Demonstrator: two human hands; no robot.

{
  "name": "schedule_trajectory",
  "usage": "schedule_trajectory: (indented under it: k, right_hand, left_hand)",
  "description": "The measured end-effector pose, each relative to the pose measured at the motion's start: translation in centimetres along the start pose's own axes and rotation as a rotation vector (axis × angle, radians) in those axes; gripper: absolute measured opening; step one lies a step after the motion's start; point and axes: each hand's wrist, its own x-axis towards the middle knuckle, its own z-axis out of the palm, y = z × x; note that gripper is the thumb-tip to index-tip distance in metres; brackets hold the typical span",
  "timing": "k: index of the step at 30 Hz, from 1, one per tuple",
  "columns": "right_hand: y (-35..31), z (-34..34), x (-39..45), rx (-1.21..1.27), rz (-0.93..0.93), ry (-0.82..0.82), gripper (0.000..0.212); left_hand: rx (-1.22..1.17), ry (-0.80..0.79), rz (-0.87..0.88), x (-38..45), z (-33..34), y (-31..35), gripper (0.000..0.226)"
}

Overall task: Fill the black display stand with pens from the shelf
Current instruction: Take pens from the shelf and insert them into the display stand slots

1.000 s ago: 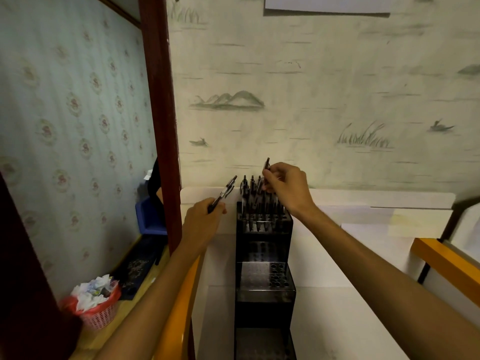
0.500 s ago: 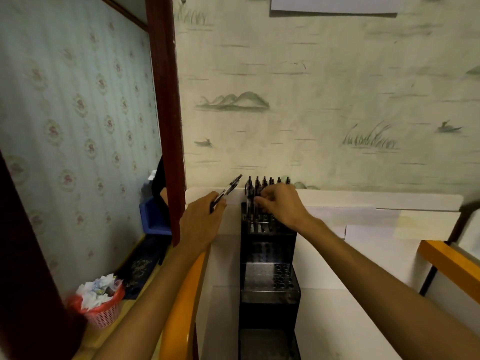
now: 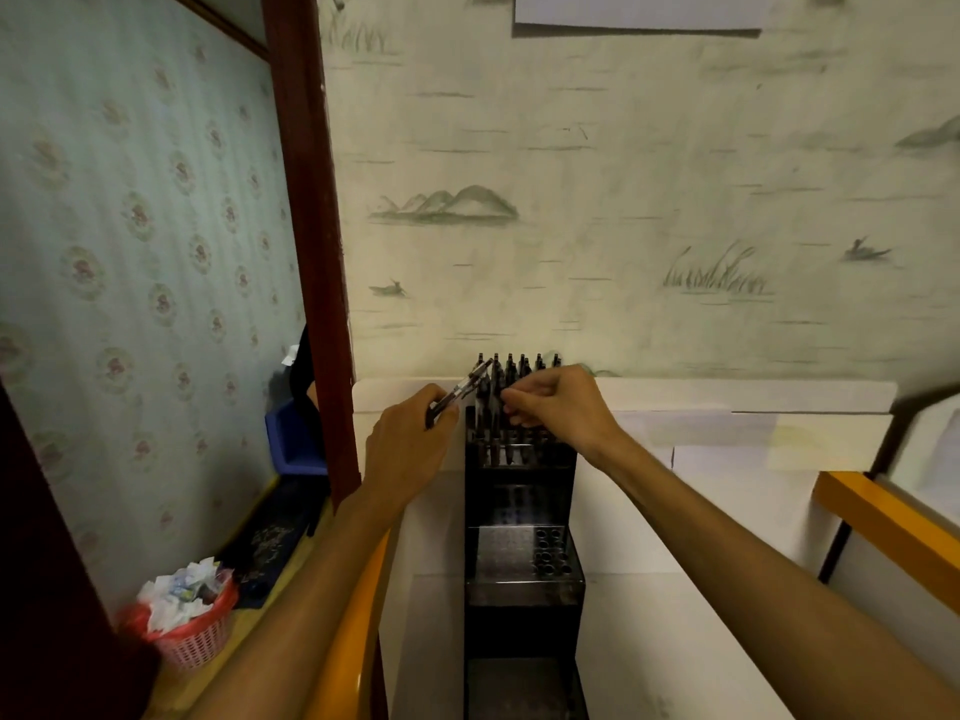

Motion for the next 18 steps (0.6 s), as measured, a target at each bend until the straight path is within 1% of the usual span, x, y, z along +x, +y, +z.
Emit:
schedule_trajectory:
  k: [2, 5, 10, 15, 18]
  right_hand:
    - [-0.6, -0.4, -0.4, 0.177, 0.05, -0.047, 0.016]
    - [-1.1, -0.6, -0.8, 0.304, 0.075, -0.076, 0.02]
    - [-1.4, -0.6, -0.8, 0.456, 0.079, -0.032, 0.019]
    - [-1.7, -0.4, -0.8, 0.602, 0.11, -0.018, 0.023]
    - [-2.0, -0.6, -0.4, 0.591, 0.083, 0.078, 0.019]
  left_hand:
    - [-0.002, -0.029, 0.011, 0.1, 0.4, 0.4, 0.021]
    - [-0.001, -0.062, 0.054, 0.2, 0.8, 1.0, 0.024]
    - [0.013, -0.099, 0.08, -0.1, 1.2, 2.3, 0.02]
    - [0.037, -0.101, 0.103, 0.1, 1.0, 3.1, 0.023]
    - [0.077, -0.1, 0.097, 0.1, 0.7, 3.1, 0.011]
